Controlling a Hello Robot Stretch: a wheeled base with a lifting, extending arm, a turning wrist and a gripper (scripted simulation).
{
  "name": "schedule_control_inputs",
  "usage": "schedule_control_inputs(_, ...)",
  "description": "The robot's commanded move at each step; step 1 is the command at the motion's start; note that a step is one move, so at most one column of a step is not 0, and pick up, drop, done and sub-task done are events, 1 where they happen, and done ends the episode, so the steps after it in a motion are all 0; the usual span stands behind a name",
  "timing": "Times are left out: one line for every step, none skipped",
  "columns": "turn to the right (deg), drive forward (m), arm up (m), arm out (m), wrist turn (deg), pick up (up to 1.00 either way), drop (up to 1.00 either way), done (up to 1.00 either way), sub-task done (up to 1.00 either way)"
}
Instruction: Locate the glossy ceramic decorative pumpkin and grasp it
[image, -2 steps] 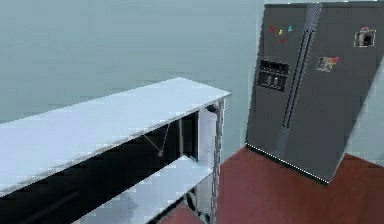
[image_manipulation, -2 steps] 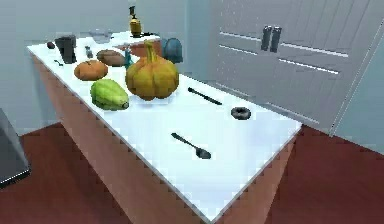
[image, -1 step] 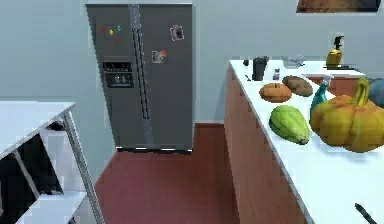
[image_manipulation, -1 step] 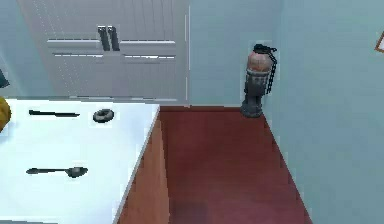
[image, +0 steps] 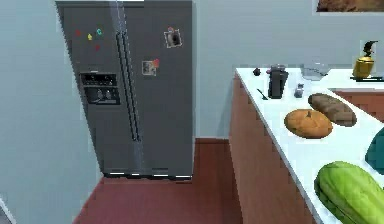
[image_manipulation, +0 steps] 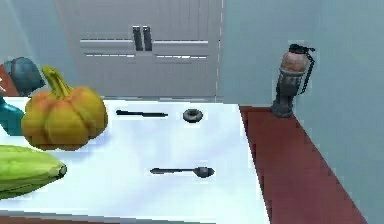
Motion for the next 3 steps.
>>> schedule_control_inputs(-45.0,0.0,0.0,0.0,0.0,0.0,0.0,0.0,0.0)
schedule_control_inputs(-12.0,0.0,0.0,0.0,0.0,0.0,0.0,0.0,0.0)
schedule_control_inputs(45.0,0.0,0.0,0.0,0.0,0.0,0.0,0.0,0.0)
